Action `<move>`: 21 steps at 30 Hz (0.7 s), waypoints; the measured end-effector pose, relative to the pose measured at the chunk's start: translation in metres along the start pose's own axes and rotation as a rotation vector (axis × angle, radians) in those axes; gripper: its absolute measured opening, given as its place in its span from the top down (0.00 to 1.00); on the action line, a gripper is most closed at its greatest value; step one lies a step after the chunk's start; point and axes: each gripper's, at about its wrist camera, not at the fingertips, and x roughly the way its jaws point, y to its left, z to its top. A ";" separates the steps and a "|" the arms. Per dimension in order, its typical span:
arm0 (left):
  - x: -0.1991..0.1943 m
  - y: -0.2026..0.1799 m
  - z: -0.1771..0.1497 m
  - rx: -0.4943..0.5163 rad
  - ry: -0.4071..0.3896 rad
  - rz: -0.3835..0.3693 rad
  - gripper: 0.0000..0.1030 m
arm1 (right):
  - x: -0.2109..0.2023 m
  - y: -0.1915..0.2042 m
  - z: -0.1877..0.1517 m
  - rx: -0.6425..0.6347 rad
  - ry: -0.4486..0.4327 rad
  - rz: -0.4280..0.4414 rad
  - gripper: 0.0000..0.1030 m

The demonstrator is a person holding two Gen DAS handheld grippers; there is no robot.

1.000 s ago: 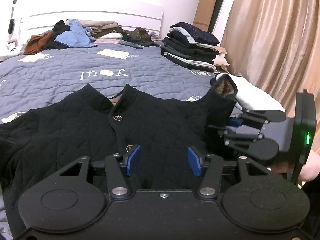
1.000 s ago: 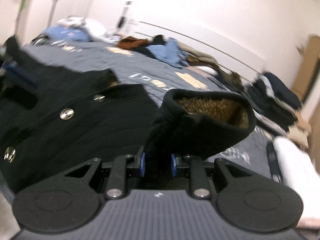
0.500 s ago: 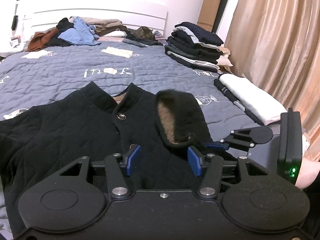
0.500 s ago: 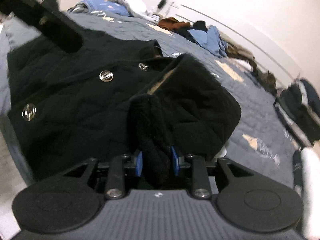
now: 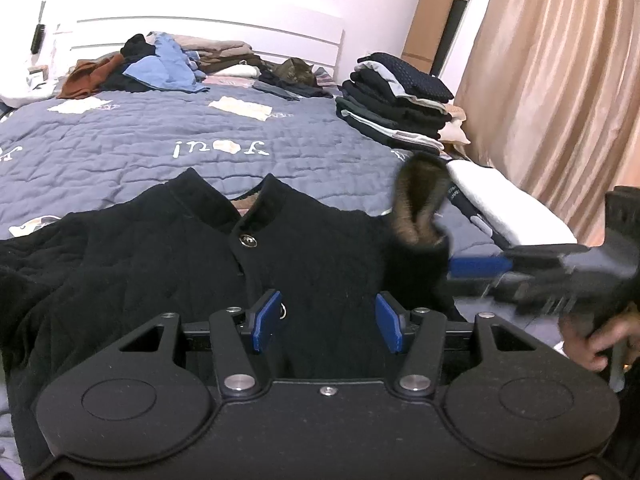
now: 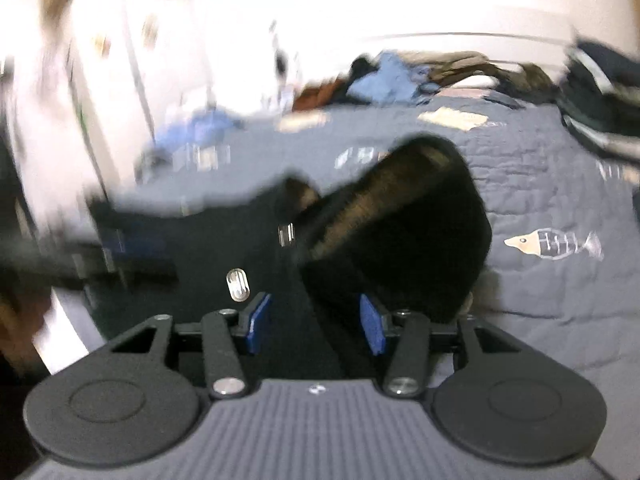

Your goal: Fold clothes

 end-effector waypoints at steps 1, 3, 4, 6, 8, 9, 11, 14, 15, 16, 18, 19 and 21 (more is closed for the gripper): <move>0.000 0.000 0.000 0.000 0.000 -0.001 0.49 | -0.003 -0.009 0.001 0.058 -0.033 0.013 0.50; 0.001 -0.001 0.000 0.003 0.001 -0.003 0.49 | -0.004 -0.024 0.001 0.147 -0.067 0.009 0.50; 0.001 -0.002 0.000 0.006 0.002 -0.003 0.49 | -0.002 -0.030 -0.001 0.176 -0.066 -0.009 0.50; 0.002 -0.003 -0.001 0.009 0.004 -0.003 0.49 | 0.004 -0.035 -0.005 0.195 -0.054 -0.047 0.50; 0.002 -0.003 0.000 0.005 0.001 -0.002 0.49 | 0.011 -0.030 -0.010 0.163 -0.031 -0.087 0.51; 0.001 -0.003 0.000 0.003 -0.001 -0.002 0.49 | 0.014 -0.027 -0.012 0.142 -0.022 -0.105 0.54; 0.001 -0.002 0.000 -0.003 -0.005 0.000 0.49 | 0.019 -0.020 -0.016 0.105 -0.013 -0.130 0.73; 0.001 -0.001 0.001 -0.009 -0.005 -0.001 0.49 | 0.028 -0.012 -0.016 0.036 -0.016 -0.151 0.77; 0.001 -0.001 0.001 -0.010 -0.006 -0.001 0.49 | 0.030 -0.009 -0.015 0.013 -0.017 -0.156 0.78; 0.001 -0.001 0.002 -0.014 -0.007 -0.001 0.49 | 0.032 -0.004 -0.017 -0.031 -0.009 -0.158 0.78; 0.001 0.000 0.003 -0.021 -0.010 -0.002 0.49 | 0.036 0.006 -0.020 -0.122 0.008 -0.160 0.78; 0.000 0.000 0.003 -0.025 -0.011 -0.003 0.49 | 0.038 0.011 -0.021 -0.167 0.017 -0.162 0.78; 0.000 0.000 0.004 -0.032 -0.014 -0.006 0.49 | 0.045 0.021 -0.028 -0.258 0.050 -0.159 0.78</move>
